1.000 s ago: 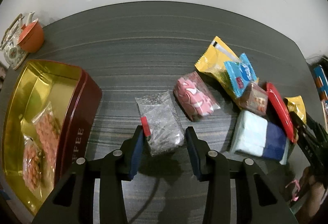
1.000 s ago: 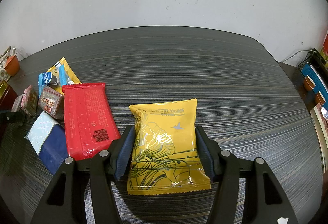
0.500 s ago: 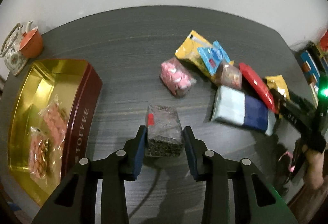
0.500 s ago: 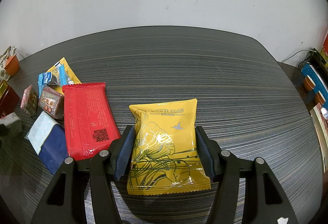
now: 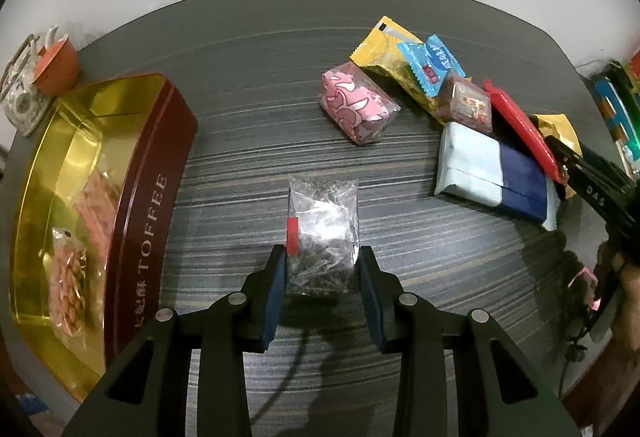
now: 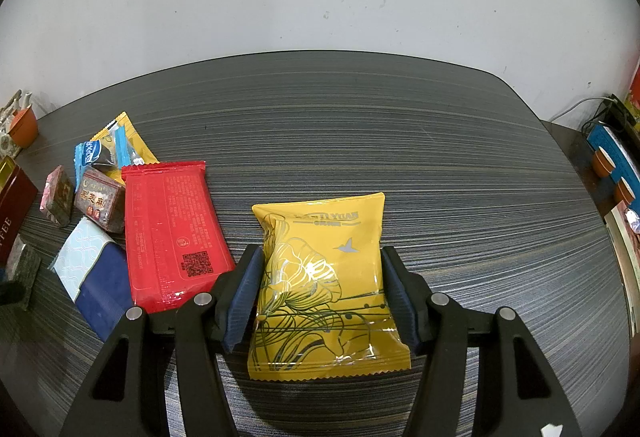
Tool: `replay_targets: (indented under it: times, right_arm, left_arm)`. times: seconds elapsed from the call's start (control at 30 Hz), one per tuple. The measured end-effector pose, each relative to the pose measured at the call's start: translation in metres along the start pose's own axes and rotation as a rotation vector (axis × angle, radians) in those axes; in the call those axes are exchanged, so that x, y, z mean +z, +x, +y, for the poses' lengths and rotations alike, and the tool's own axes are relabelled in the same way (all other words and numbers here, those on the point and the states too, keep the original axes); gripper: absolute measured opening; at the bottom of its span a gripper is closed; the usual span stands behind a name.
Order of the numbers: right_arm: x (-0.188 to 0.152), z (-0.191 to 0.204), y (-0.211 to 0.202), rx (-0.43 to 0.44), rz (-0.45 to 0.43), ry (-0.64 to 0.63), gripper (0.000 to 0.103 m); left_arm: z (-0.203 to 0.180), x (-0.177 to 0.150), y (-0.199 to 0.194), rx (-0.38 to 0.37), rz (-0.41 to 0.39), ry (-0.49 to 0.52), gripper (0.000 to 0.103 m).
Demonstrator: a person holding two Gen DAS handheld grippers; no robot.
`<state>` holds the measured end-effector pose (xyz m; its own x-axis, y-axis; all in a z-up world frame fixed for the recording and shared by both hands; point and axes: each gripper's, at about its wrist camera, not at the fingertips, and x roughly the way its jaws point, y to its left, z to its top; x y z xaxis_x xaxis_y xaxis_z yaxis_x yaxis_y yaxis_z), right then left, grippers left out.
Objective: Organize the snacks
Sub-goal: 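Lift the red-tagged clear bag with the left tool and carry it over the gold tin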
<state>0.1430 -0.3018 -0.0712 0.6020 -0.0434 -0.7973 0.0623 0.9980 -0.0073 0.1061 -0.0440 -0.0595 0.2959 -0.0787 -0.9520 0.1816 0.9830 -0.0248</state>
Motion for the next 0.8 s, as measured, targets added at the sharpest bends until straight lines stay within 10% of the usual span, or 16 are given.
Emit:
replay_targets:
  times: [0.8]
  right_arm:
    - [0.000, 0.000, 0.000, 0.000, 0.000, 0.000, 0.057]
  left_arm:
    - [0.000, 0.007, -0.027, -0.011, -0.056, 0.002, 0.036]
